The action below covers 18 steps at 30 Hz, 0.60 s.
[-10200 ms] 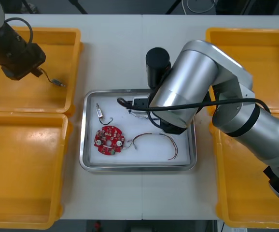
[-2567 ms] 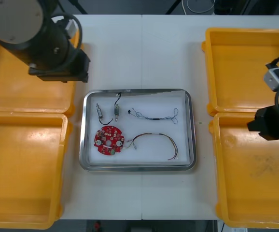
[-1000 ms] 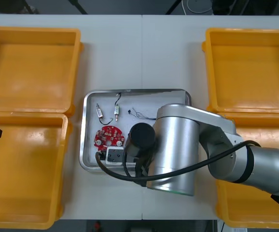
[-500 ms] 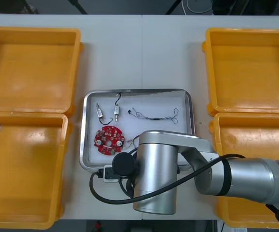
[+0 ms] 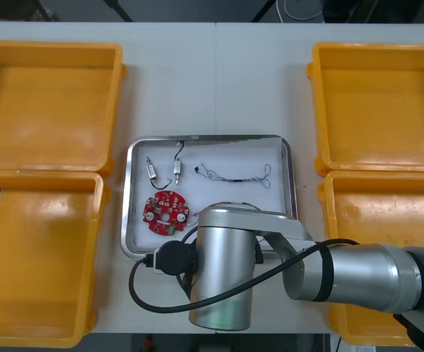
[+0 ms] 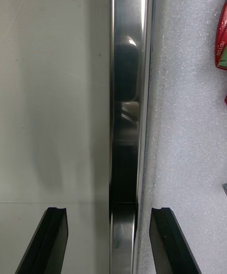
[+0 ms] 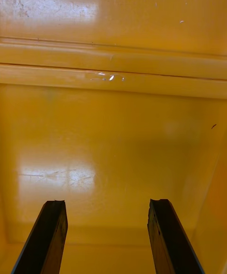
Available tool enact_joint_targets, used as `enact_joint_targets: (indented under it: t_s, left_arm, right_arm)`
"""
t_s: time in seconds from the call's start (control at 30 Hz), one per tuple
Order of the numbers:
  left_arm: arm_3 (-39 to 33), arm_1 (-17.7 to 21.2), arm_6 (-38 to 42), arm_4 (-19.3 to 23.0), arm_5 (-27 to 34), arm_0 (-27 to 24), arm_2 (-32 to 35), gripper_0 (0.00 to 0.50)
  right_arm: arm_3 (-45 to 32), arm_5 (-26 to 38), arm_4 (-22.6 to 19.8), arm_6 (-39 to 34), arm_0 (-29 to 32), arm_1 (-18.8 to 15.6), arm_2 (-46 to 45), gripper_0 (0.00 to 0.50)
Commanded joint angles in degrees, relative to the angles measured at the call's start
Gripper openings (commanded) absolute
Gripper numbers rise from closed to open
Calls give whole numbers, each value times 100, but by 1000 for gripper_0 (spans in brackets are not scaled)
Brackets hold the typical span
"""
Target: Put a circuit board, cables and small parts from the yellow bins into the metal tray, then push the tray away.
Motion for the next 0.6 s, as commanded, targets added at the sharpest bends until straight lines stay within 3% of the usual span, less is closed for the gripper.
enact_joint_targets:
  t_s: [0.03, 0.1, 0.13, 0.17, 0.2, 0.3, 0.6]
  left_arm:
    - [-178, 254, -457, 46, -62, 110, 172, 500]
    - [-178, 254, -457, 46, -62, 110, 172, 500]
    - [-178, 254, -457, 46, -62, 110, 172, 500]
    - [-178, 254, -457, 46, -62, 110, 172, 500]
    - [-178, 254, -457, 46, -62, 110, 172, 500]
    - [-178, 254, -457, 46, -62, 110, 172, 500]
    - [-178, 254, -457, 46, -62, 110, 172, 500]
  right_arm:
    - [-52, -46, 51, 93, 40, 162, 108, 471]
    - [-52, -46, 51, 93, 32, 162, 126, 228]
    - [-52, -46, 59, 93, 32, 162, 126, 169]
    - [-52, -46, 59, 93, 40, 162, 135, 75]
    - [-52, -55, 68, 93, 40, 162, 126, 31]
    - [-52, -64, 130, 93, 32, 153, 126, 0]
    - [-52, -213, 508, 110, -21, 12, 126, 0]
